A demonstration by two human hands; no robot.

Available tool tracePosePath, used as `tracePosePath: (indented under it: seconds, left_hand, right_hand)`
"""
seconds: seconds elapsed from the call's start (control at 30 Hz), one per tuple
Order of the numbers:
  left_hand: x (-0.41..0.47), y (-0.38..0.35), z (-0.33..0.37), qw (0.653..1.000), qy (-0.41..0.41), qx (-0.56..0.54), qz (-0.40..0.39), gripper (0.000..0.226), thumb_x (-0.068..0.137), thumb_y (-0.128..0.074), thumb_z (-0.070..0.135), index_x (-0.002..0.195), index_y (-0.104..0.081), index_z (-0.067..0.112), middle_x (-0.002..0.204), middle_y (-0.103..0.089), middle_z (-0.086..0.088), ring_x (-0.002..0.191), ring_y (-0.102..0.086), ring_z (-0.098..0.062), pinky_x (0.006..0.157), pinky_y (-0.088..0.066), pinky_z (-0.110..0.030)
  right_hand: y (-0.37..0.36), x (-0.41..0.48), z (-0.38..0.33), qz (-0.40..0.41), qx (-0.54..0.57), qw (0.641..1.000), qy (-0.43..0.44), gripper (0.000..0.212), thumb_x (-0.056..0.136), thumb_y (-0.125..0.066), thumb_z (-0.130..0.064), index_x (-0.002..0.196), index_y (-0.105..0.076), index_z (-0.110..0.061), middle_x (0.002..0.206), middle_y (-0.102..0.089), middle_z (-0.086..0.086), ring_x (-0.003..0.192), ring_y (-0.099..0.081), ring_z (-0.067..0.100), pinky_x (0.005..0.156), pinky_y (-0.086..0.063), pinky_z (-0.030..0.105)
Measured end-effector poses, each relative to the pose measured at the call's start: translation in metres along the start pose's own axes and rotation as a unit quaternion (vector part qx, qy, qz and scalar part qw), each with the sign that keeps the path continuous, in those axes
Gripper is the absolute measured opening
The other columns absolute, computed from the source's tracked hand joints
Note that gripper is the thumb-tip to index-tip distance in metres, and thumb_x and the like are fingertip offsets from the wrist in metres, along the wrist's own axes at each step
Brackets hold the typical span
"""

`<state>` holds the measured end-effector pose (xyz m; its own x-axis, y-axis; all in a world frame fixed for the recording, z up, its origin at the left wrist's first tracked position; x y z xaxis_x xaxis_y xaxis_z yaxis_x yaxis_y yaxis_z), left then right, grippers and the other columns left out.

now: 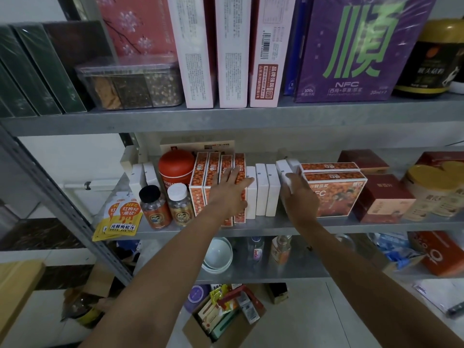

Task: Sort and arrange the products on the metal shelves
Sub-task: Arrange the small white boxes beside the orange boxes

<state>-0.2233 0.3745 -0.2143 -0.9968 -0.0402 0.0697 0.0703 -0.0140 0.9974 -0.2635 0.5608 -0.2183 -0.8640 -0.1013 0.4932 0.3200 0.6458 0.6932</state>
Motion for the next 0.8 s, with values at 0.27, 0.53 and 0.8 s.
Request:
tracePosePath:
  seconds: [0.27, 0.53, 0.8]
  left_hand:
    - [-0.002, 0.011, 0.009, 0.998, 0.000, -0.034, 0.043, 0.061, 0.097, -0.041, 0.057, 0.151, -0.024, 0.035, 0.164, -0.004, -0.006, 0.151, 0.002, -0.027, 0.119, 0.004, -0.046]
    - [-0.044, 0.010, 0.081, 0.862, -0.011, -0.505, 0.046, 0.041, 0.100, -0.039, 0.045, 0.133, -0.054, 0.026, 0.140, -0.055, -0.003, 0.122, -0.055, -0.020, 0.095, -0.047, -0.025]
    - [-0.078, -0.001, 0.099, 0.632, 0.124, -0.762, -0.070, 0.013, 0.092, -0.064, 0.013, 0.100, -0.070, 0.021, 0.104, -0.075, 0.000, 0.091, -0.073, -0.015, 0.082, -0.058, -0.027]
  right_hand:
    - [0.046, -0.033, 0.012, 0.080, 0.149, 0.981, -0.092, 0.036, 0.097, -0.057, -0.033, 0.130, -0.055, -0.017, 0.132, -0.061, 0.013, 0.103, -0.067, 0.032, 0.077, -0.060, 0.043]
    - [0.095, -0.037, 0.033, 0.160, 0.427, 0.874, -0.168, 0.014, 0.098, -0.056, -0.018, 0.099, -0.065, -0.028, 0.100, -0.070, -0.003, 0.087, -0.070, 0.012, 0.062, -0.059, 0.023]
    - [0.103, -0.019, 0.050, 0.094, 0.475, 0.833, -0.267, 0.014, 0.096, -0.058, -0.017, 0.103, -0.070, -0.014, 0.073, -0.067, -0.001, 0.055, -0.059, 0.011, 0.044, -0.045, 0.020]
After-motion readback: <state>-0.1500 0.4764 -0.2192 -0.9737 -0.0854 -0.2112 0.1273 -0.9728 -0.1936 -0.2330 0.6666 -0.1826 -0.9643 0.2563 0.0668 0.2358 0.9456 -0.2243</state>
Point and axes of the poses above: each hand's wrist, its own x-axis towards the middle knuckle, its own y-axis out of the back of the hand, z = x × y, the point moved 4 cm from there along x, towards the middle knuckle
